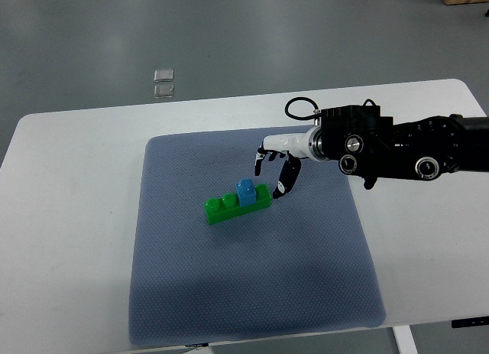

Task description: Stack blue block on green block with right hand

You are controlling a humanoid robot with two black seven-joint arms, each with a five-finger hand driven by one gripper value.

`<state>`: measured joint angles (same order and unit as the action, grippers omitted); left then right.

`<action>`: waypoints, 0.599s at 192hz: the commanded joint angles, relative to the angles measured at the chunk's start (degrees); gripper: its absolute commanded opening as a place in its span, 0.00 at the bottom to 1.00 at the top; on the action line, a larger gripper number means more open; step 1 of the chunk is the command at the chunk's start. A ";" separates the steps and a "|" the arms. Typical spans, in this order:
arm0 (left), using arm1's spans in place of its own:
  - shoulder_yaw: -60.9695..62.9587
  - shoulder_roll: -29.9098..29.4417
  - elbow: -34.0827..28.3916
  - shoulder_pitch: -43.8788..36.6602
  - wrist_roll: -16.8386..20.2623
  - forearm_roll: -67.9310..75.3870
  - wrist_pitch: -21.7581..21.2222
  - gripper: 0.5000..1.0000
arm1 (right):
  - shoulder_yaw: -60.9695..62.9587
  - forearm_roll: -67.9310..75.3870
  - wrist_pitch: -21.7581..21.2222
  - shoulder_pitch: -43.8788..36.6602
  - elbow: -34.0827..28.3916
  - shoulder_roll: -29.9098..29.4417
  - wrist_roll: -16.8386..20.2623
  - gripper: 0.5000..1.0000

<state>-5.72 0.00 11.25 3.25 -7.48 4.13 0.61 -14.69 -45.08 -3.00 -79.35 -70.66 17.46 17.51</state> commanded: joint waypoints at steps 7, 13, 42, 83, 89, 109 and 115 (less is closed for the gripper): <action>0.00 0.00 0.00 0.00 0.00 0.00 0.00 1.00 | 3.09 1.13 -2.00 -0.19 0.00 1.87 -0.02 0.78; 0.00 0.00 0.00 0.00 0.00 0.00 0.00 1.00 | 3.71 1.66 -2.18 -0.37 0.00 2.32 -0.02 0.78; 0.00 0.00 0.00 0.00 0.00 0.00 0.00 1.00 | 9.59 5.70 -4.73 -1.42 0.79 5.13 -0.02 0.78; 0.27 0.00 0.09 0.00 0.00 0.00 0.00 1.00 | 31.11 15.36 -5.08 8.50 11.77 5.39 -0.20 0.82; 0.27 0.00 0.09 0.00 0.00 0.00 0.00 1.00 | 36.47 17.03 -4.99 10.97 14.14 4.78 -0.20 0.82; 0.36 0.00 0.09 0.00 0.00 0.00 0.00 1.00 | 51.87 19.50 -4.91 17.83 19.78 -0.50 -0.37 0.83; 0.44 0.00 0.09 0.00 0.00 0.00 0.00 1.00 | 57.74 19.50 -4.82 20.63 21.62 -3.57 -0.90 0.83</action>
<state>-5.41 0.00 11.34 3.26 -7.47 4.13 0.62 27.00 -27.36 -7.92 -66.13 -54.72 20.33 17.26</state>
